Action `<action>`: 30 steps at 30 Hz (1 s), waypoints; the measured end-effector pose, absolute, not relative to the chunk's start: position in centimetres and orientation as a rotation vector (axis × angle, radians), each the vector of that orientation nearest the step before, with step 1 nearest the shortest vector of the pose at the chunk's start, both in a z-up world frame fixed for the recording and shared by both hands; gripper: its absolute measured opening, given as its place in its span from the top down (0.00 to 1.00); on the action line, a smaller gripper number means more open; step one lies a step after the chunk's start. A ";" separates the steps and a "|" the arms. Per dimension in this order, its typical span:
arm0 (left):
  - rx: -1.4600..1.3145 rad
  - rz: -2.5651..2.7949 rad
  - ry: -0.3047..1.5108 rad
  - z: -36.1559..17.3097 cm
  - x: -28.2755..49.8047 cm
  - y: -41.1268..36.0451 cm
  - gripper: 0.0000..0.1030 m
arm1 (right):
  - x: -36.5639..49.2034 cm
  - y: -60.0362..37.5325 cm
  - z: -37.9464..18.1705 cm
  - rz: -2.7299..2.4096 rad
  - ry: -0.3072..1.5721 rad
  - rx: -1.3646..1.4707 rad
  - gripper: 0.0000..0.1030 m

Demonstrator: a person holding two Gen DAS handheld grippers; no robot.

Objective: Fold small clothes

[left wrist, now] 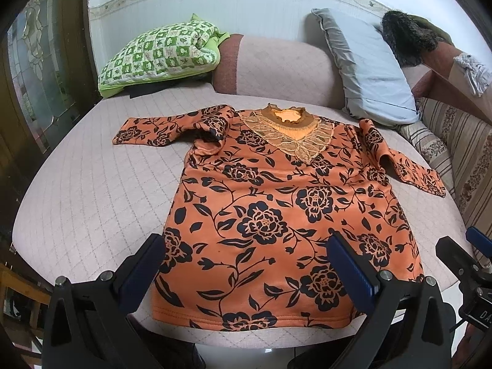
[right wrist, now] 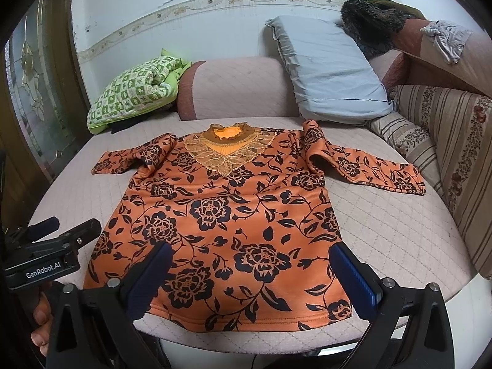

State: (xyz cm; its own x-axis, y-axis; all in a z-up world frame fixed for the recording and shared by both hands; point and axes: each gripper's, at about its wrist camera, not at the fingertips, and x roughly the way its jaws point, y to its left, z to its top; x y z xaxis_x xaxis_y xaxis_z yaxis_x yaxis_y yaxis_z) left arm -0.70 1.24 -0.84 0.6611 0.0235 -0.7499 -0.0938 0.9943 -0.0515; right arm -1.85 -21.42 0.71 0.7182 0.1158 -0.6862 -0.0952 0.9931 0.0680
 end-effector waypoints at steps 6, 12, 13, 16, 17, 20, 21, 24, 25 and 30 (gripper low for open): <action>-0.092 0.064 0.854 -1.2 -0.7 1.4 0.00 | -1.8 -21.4 0.6 0.112 0.760 0.025 0.00; -0.092 0.071 0.850 -1.5 -1.0 2.1 0.00 | -1.8 -22.0 0.4 0.141 0.769 0.051 0.00; -0.092 0.079 0.850 -1.7 -1.1 2.5 0.00 | -1.8 -22.5 0.4 0.148 0.769 0.067 0.00; -0.120 0.104 0.867 -2.6 -1.2 4.3 0.00 | -2.0 -24.6 0.3 0.134 0.760 0.106 0.00; -0.134 0.121 0.877 -3.1 -1.2 5.2 0.00 | -2.0 -25.9 0.1 0.117 0.765 0.126 0.00; -0.167 0.174 0.911 -4.5 -1.4 7.5 0.00 | -1.9 -29.4 -0.5 0.070 0.784 0.194 0.00; -0.177 0.189 0.921 -4.9 -1.4 8.1 0.00 | -1.8 -30.2 -0.7 0.058 0.786 0.204 0.00; -0.215 0.234 0.947 -5.9 -1.8 10.2 0.00 | -1.4 -32.9 -2.3 0.012 0.826 0.204 0.00; -0.240 0.240 0.961 -6.4 -1.9 10.9 0.00 | -1.0 -33.8 -3.2 0.011 0.857 0.215 0.00; -0.373 0.214 1.049 -9.4 -2.2 12.8 0.00 | 1.5 -37.8 -8.4 0.117 1.036 0.442 0.06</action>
State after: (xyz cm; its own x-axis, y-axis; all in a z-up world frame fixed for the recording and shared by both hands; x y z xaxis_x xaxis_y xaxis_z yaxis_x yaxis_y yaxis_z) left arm -2.22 12.76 -9.39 0.4855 -0.0046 -0.8742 -0.3463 0.9172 -0.1972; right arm 1.49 -37.80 -8.43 0.5119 0.2994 -0.8052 0.1120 0.9060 0.4081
